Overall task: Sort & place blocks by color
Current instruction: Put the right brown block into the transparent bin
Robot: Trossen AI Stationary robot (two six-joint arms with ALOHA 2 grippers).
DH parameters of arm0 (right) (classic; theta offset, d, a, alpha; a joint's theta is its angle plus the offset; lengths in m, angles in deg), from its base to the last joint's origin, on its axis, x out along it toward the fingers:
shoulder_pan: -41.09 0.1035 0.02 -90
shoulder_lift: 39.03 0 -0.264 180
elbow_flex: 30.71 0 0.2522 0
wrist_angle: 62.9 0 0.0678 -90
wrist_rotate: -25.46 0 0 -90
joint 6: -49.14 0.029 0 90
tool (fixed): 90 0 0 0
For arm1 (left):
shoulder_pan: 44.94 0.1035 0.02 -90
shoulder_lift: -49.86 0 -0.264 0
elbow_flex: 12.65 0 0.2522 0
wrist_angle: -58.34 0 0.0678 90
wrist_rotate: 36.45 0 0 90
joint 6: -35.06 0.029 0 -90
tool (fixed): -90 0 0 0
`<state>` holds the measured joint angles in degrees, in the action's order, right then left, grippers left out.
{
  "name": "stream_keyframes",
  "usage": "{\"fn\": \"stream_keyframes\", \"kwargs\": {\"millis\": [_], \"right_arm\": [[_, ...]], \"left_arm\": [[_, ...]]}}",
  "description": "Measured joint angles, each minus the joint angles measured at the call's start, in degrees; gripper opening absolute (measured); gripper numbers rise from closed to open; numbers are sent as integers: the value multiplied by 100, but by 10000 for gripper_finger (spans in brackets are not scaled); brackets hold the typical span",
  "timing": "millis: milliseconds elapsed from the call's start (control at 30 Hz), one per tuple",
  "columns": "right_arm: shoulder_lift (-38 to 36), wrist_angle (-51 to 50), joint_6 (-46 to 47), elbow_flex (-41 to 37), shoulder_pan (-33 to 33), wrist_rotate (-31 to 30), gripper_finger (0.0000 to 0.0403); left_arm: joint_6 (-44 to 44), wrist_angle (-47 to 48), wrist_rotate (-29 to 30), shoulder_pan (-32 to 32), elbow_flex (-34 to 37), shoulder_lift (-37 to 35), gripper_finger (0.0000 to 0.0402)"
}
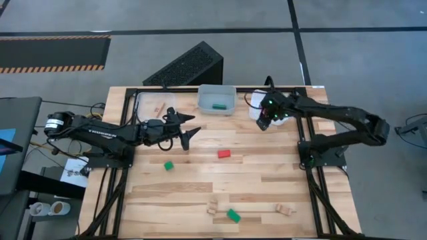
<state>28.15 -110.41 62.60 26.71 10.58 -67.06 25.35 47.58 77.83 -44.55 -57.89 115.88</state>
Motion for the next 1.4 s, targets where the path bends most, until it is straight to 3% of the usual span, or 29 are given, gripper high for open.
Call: {"fn": "stream_keyframes", "kwargs": {"millis": [133, 233, 300, 400, 533, 700, 933, 1067, 1400], "right_arm": [[-671, -248, 18, 2, 758, 703, 231], [-1017, -654, 282, 2, 1732, 1354, 215], [-1144, -824, 794, 2, 2463, 1438, 206], [-1201, -1000, 1656, 2, 3570, 1127, 193], [-1014, -938, 2700, 2, 4951, 264, 180], [-411, -510, 3530, 2, 6162, -368, 172], [567, 39, 4664, 2, 6773, -332, 171], [1113, 418, 5225, 2, 6948, 92, 171], [2089, 1367, 5527, 0, 6879, 1199, 187]], "left_arm": [[-3, 57, 2, 2, 0, 0, 267], [-52, 139, -2, -14, 0, 0, 267], [-52, 134, -1, -24, 0, 0, 267], [-57, 123, 0, -24, 0, 0, 267], [-77, 128, -6, -32, 0, 0, 267], [-240, 186, -243, -39, 0, 0, 267], [-523, 833, -1132, -196, 0, 2, 267], [-488, 978, -1083, -518, 0, 2, 267], [-412, 806, -858, -1036, -2, 2, 267]]}}
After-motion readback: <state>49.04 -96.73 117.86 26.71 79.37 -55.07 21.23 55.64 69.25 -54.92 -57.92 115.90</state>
